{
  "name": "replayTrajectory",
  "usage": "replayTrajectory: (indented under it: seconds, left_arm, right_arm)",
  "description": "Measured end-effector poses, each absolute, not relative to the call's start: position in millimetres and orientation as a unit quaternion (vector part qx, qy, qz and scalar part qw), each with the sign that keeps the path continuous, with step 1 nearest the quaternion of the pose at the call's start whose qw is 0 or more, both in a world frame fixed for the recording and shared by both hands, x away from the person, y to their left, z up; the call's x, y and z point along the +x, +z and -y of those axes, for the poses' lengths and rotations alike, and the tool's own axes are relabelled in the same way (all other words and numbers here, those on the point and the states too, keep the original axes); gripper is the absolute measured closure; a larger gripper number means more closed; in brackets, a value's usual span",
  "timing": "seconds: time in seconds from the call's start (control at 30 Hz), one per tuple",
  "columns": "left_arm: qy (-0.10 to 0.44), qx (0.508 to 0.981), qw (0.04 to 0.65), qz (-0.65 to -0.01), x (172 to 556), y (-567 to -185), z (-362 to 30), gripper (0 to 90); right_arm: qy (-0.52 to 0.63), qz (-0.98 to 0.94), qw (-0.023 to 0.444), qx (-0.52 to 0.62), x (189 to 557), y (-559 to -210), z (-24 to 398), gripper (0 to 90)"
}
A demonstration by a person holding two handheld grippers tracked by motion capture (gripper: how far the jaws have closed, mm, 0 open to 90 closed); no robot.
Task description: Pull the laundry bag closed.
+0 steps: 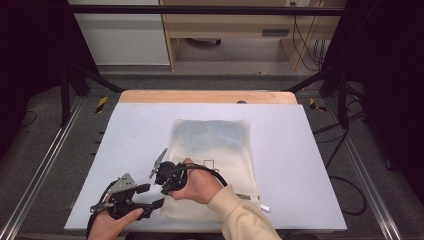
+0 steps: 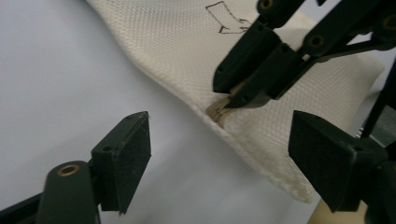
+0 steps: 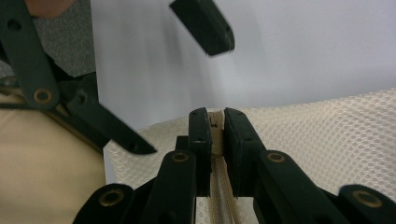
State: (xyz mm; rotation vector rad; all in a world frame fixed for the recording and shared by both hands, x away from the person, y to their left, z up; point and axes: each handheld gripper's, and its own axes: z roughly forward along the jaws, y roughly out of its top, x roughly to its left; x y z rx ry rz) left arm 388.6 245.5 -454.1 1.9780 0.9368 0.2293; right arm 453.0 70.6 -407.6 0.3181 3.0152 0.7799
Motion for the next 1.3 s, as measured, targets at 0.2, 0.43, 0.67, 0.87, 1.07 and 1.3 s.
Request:
replayTrajectory:
  seconds: [0.2, 0.43, 0.67, 0.87, 1.07, 1.3]
  left_arm:
    - [0.077, 0.799, 0.457, -0.383, 392, -459, -237, 26.3]
    - [0.075, 0.809, 0.443, -0.379, 393, -463, -230, 31.8]
    - [0.06, 0.811, 0.444, -0.375, 395, -465, -227, 38.4]
    - [0.04, 0.808, 0.456, -0.37, 401, -467, -225, 43.0]
    - [0.014, 0.808, 0.462, -0.366, 409, -472, -225, 47.0]
    - [-0.001, 0.811, 0.461, -0.361, 413, -475, -223, 52.1]
  right_arm:
    - [0.253, -0.962, 0.005, 0.102, 453, -406, -70, 81.9]
    - [0.262, -0.96, 0.005, 0.101, 453, -402, -69, 81.9]
    - [0.263, -0.96, 0.009, 0.099, 452, -398, -68, 82.0]
    - [0.262, -0.96, 0.009, 0.097, 452, -397, -68, 82.0]
    - [0.266, -0.959, 0.008, 0.099, 451, -396, -68, 82.0]
    - [0.268, -0.958, 0.009, 0.1, 452, -396, -67, 82.0]
